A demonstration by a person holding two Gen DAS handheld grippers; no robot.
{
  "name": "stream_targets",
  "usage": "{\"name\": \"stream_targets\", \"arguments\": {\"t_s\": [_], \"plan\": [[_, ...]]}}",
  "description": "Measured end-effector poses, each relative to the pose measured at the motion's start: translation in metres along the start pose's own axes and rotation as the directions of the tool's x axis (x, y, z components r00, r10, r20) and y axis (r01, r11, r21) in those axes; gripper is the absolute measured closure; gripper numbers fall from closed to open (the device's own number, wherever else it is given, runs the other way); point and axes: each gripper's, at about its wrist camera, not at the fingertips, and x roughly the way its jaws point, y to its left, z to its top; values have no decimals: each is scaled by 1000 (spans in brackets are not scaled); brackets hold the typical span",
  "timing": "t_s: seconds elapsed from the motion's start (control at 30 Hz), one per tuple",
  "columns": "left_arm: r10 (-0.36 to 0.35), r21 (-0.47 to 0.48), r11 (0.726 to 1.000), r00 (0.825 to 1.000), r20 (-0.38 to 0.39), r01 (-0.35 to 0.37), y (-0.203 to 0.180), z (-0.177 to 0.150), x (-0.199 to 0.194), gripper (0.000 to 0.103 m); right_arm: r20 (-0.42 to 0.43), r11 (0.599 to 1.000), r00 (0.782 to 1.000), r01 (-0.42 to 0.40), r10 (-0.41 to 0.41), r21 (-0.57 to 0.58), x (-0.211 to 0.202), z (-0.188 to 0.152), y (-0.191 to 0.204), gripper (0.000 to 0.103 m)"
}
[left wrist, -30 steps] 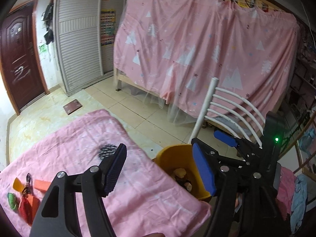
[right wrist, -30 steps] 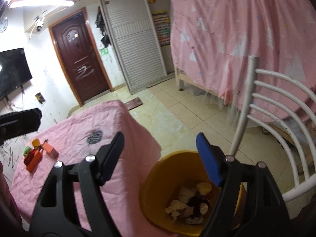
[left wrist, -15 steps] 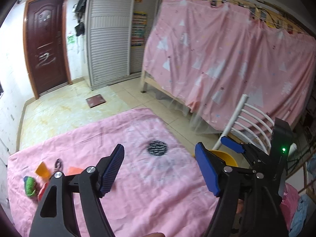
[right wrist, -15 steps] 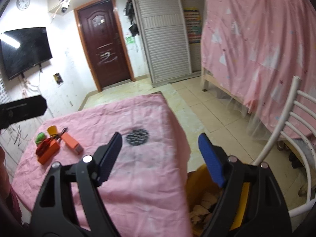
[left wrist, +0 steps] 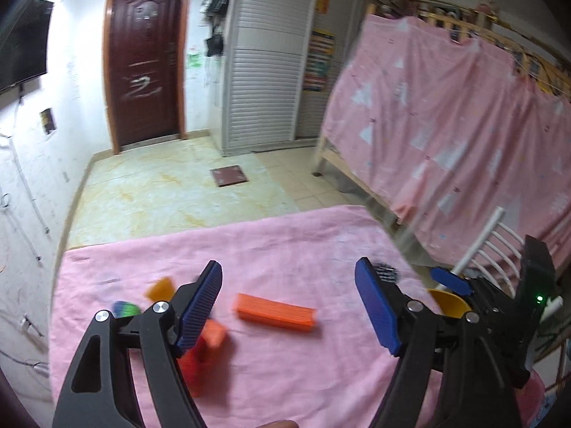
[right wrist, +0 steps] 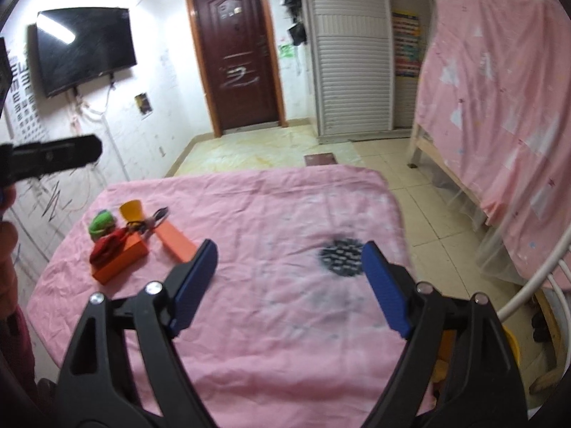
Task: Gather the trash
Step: 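Move both tools back over the bed toward the towel and orange box, then grasp the blue-green towel with the left tool while right grasps orange box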
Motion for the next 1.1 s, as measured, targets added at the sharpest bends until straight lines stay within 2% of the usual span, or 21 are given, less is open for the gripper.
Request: {"name": "stream_targets", "arguments": {"t_s": [0.13,0.43,0.67,0.9,1.1], "plan": [[61,-57,996,998,-8,-61,40,1,1,31,-34,997,997,-63,62,-36,16,6,22,23],[150,-151,976,987,-60,-157,111,-10,10,31,-98,986,987,-138,129,-88,47,12,57,23],[177,-172,965,975,-134,-198,136,-30,30,31,-145,976,978,-172,153,-134,65,10,77,23],[205,-172,953,950,-236,-248,150,-46,57,31,-182,971,971,-183,155,-154,77,6,86,23],[177,-189,952,938,-297,-240,157,-56,76,31,-209,964,966,-190,151,-185,87,3,95,23]]}}
